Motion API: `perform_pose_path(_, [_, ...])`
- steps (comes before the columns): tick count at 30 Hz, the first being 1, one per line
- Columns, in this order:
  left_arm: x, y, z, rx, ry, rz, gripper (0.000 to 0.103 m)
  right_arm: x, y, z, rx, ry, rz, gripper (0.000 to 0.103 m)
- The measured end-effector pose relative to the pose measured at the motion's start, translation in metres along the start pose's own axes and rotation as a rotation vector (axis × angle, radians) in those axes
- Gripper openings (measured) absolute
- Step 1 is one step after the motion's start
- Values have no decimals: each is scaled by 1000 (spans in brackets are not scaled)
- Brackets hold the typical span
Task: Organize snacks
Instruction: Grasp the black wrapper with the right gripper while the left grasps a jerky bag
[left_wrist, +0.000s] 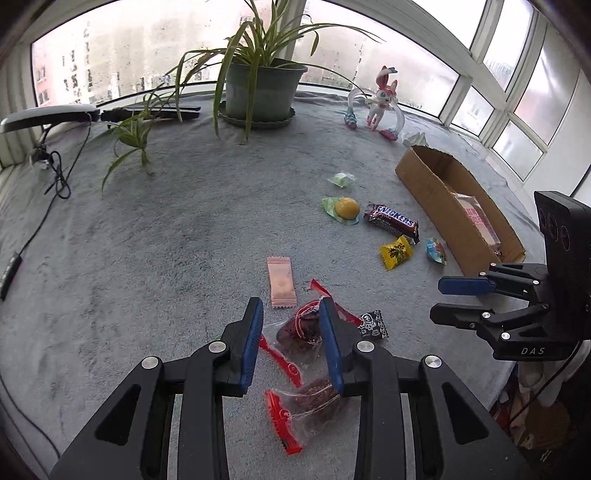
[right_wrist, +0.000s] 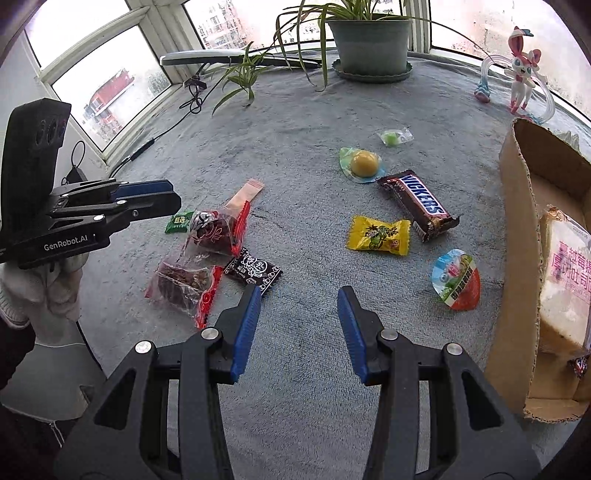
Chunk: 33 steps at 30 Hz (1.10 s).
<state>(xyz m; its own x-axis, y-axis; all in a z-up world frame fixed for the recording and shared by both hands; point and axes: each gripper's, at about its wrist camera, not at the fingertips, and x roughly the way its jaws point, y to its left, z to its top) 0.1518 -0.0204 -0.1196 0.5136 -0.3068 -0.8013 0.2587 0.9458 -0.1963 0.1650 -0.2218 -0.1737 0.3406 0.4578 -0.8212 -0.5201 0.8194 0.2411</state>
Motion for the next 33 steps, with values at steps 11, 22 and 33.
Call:
perform_pose_path(11, [21,-10,-6,185,87,19,47,42,30,14,-228,103,1,46])
perform_pose_path(22, [38,-14,-3,303,141,10,47,60,39,24,-323,140,8,46])
perform_pose_path(33, [45,-14,-3,255,122,-20,36,61,45,24,-345,145,9,38])
